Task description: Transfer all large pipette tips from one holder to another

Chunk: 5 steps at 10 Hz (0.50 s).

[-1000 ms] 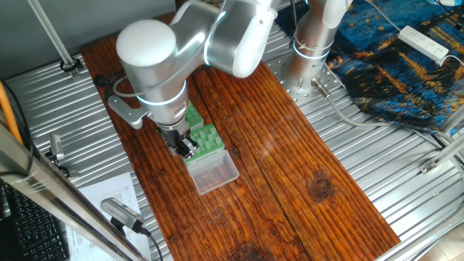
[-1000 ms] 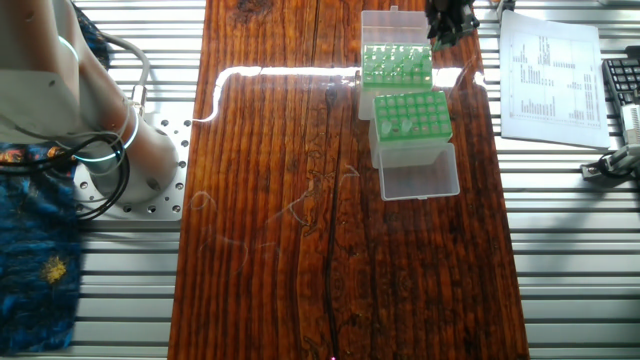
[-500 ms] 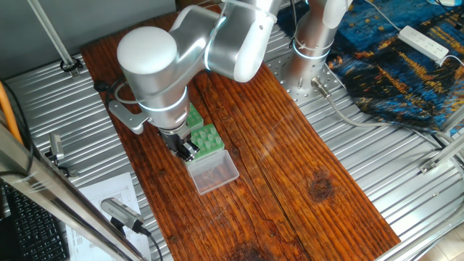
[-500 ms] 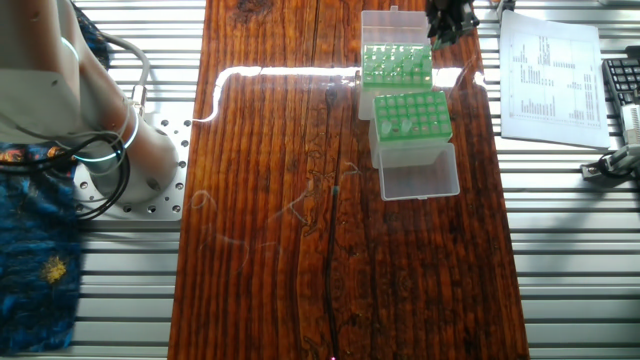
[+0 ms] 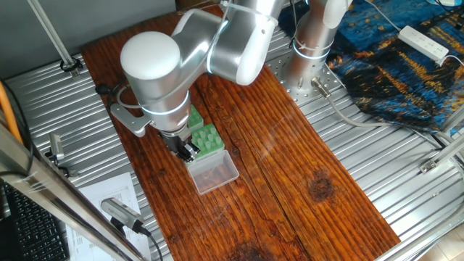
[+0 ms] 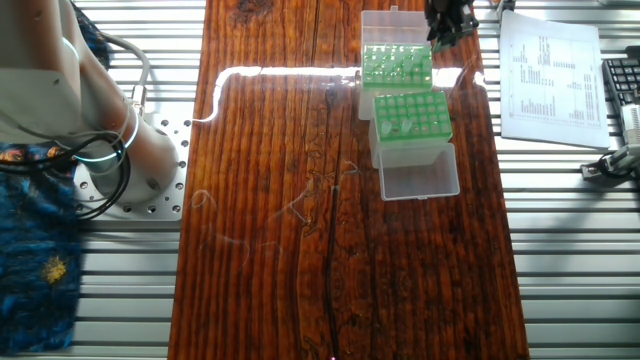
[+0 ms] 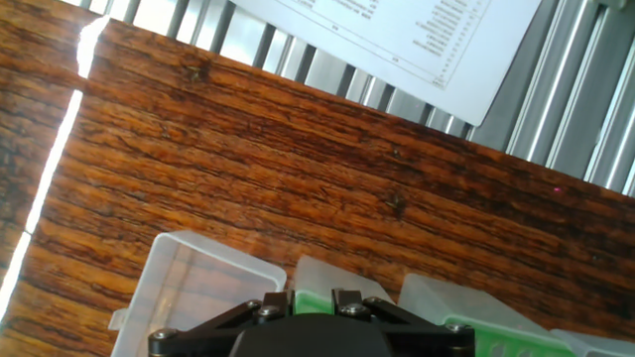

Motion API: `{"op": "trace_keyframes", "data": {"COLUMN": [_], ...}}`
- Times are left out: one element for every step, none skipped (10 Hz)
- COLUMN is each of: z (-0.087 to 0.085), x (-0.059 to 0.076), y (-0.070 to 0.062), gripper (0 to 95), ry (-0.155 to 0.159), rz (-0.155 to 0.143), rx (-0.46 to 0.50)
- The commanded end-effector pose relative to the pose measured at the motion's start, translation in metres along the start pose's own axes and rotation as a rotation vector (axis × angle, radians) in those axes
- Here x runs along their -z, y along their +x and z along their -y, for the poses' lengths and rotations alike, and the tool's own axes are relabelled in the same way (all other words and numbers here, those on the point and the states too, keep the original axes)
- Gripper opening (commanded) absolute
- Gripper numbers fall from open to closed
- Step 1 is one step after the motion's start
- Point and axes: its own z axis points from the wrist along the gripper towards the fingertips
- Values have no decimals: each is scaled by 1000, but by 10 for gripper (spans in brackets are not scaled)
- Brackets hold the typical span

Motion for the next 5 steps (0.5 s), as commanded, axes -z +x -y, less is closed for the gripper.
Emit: {"op": "trace_keyframes", "data": {"z": [0, 0, 0, 0, 0], "x": [-1, -2, -3, -3, -4], "y": [2, 3, 5, 7, 7], "gripper": [190, 190, 190, 190, 190], "ry": [-1, -2, -2, -1, -2], "rz": [2, 3, 3, 4, 4], "rx": [1, 2, 5, 6, 8]}}
